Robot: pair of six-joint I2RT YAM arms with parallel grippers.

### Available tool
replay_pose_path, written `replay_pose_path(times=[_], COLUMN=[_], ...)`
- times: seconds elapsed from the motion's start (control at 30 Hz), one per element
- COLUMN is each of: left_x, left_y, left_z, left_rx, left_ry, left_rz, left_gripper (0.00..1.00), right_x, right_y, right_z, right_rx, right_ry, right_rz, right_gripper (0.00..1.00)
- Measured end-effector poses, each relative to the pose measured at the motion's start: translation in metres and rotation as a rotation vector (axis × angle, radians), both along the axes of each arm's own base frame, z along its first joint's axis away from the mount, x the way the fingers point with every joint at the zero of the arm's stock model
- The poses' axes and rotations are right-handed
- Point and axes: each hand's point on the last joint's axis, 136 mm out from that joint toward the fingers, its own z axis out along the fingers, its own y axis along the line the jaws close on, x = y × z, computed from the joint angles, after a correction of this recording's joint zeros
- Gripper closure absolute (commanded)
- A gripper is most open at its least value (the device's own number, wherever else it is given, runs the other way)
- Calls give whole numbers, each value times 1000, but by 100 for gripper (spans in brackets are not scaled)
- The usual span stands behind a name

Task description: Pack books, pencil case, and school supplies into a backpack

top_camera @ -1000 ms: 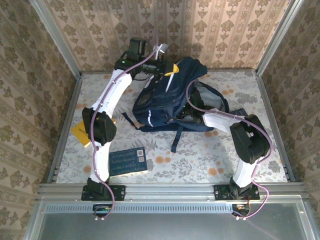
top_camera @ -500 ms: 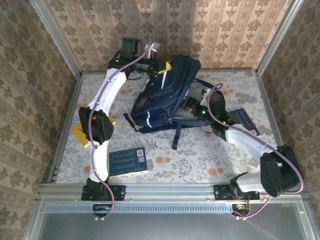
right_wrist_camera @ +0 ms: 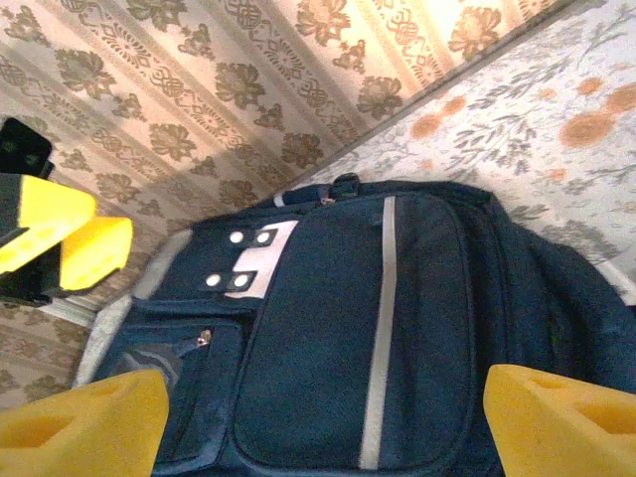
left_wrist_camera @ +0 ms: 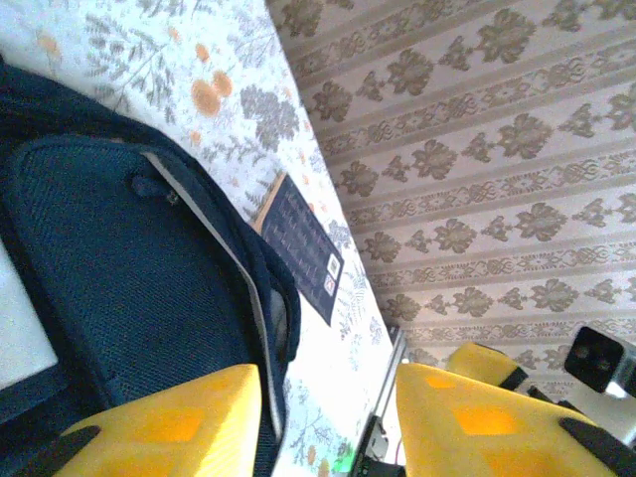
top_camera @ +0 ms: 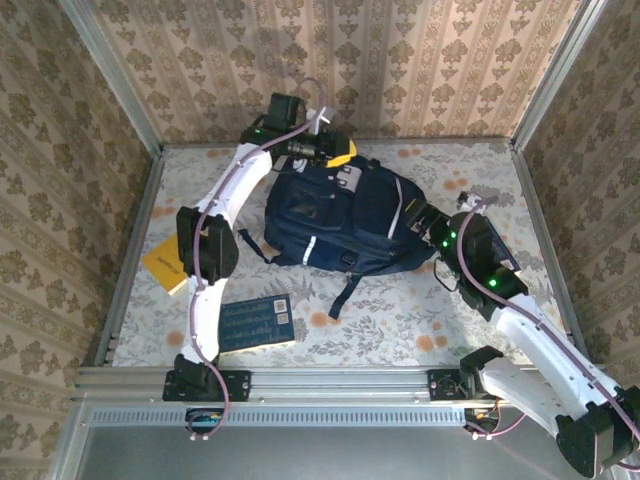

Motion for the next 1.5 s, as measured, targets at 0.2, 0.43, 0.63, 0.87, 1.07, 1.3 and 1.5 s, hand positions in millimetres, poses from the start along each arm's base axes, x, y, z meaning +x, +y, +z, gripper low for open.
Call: replay_pose_path(times=[0.2, 0.43, 0.63, 0.87, 1.07, 1.3, 1.5], left_x=[-27, -109, -137, -212, -243, -275, -274], left_y=[31, 131, 234, 298, 324, 322, 292], left_z=[-45, 10, -83, -158, -184, -225, -232], left_rx=[200, 309, 377, 634, 826, 998, 911], left_ry=[36, -211, 40, 307, 452, 626, 662], left_rz=[112, 401, 709, 909, 959, 832, 703], left_gripper=[54, 2, 0, 0, 0, 0, 0], right_x=[-13, -46, -61, -82, -89, -92, -104], right_y=[21, 112, 163, 222, 243, 283, 284], right_z=[-10, -17, -32, -67, -82, -101, -139], right_rx=[-90, -395, -595, -776, -739, -594, -562], right_ry=[16, -19, -36, -19, 33, 167, 331], right_rz=[131, 517, 697, 886, 1005, 1197, 1264], right_gripper=[19, 17, 13, 8, 11, 23, 30])
